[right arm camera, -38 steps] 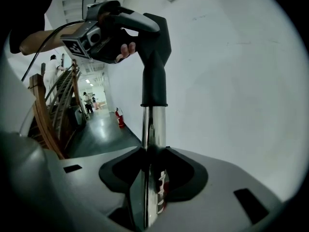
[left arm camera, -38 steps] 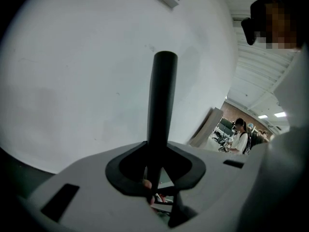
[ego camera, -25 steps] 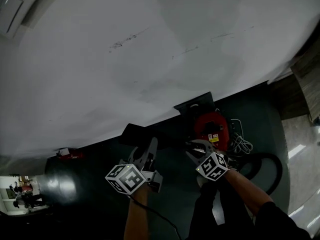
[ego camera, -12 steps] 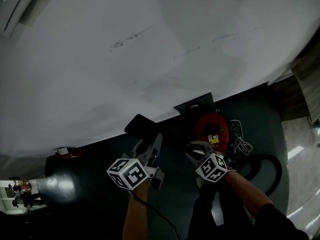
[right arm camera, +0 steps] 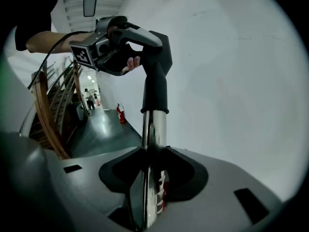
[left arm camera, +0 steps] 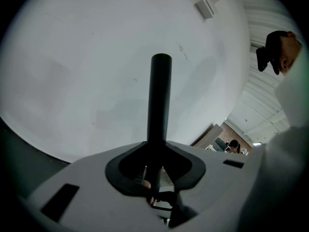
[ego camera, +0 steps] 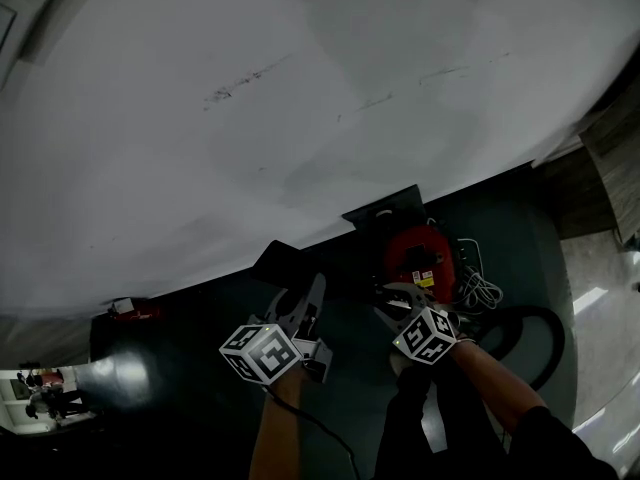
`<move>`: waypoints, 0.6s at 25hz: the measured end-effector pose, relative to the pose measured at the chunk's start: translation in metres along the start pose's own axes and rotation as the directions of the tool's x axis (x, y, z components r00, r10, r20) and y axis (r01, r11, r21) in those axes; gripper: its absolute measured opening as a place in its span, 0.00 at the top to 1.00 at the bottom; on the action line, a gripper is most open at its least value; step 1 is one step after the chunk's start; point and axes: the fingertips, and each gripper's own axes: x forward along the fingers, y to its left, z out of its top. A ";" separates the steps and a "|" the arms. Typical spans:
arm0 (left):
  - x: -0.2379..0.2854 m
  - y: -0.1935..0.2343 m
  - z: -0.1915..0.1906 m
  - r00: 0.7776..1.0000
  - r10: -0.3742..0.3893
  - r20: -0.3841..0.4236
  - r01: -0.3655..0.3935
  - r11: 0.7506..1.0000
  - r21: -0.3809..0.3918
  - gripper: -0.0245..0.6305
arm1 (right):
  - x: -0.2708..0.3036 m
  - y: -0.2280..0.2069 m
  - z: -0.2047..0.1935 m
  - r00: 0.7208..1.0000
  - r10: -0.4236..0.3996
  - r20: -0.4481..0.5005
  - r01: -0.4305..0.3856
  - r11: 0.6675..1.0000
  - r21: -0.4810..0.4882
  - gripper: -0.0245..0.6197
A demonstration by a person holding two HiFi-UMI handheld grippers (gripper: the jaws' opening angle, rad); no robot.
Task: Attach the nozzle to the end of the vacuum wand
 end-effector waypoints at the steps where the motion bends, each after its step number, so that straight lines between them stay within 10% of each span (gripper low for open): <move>1: 0.000 0.001 0.000 1.000 0.004 0.003 -0.004 1.000 0.002 0.83 | 0.000 0.000 0.000 1.000 -0.001 0.002 0.001 1.000 0.000 0.72; 15: -0.020 0.003 -0.026 0.998 0.052 0.035 -0.056 0.991 0.121 0.72 | 0.032 -0.027 -0.005 1.000 0.002 -0.018 -0.001 1.000 0.029 0.72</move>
